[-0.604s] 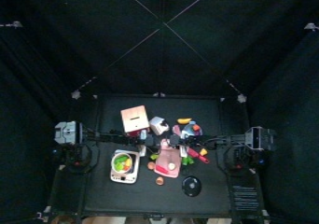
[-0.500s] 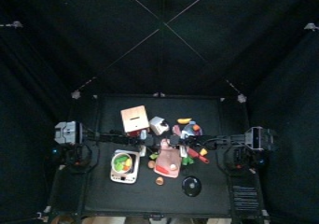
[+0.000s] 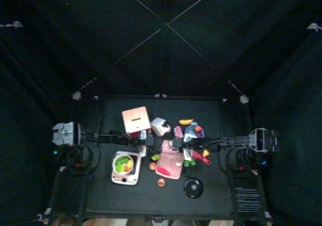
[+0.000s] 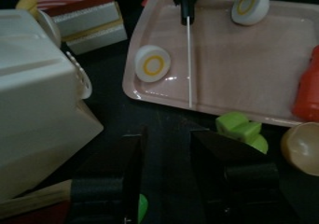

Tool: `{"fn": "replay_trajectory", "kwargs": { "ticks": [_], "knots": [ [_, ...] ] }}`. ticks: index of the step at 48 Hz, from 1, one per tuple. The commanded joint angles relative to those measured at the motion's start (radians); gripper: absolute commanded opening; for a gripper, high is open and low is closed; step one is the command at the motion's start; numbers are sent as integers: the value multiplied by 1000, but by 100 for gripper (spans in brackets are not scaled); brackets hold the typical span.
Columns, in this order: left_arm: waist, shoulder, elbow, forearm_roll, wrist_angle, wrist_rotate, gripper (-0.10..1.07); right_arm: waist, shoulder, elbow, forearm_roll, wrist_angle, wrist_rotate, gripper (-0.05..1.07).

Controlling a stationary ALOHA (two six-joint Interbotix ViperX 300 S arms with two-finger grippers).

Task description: Drop pairing knife

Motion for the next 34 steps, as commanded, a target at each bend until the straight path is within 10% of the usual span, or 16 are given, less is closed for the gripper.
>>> {"fn": "replay_trajectory", "kwargs": {
  "ticks": [1,20,34],
  "knots": [
    [-9,-49,-8,-20,-23,-2,74,0,-55,-14,37,37,3,40],
    [-67,-215,48,-110,-84,-3,74,14,-213,2,227,272,60,40],
    [-107,-362,173,-212,-164,2,74,69,-259,64,114,486,353,40]
  ]
}}
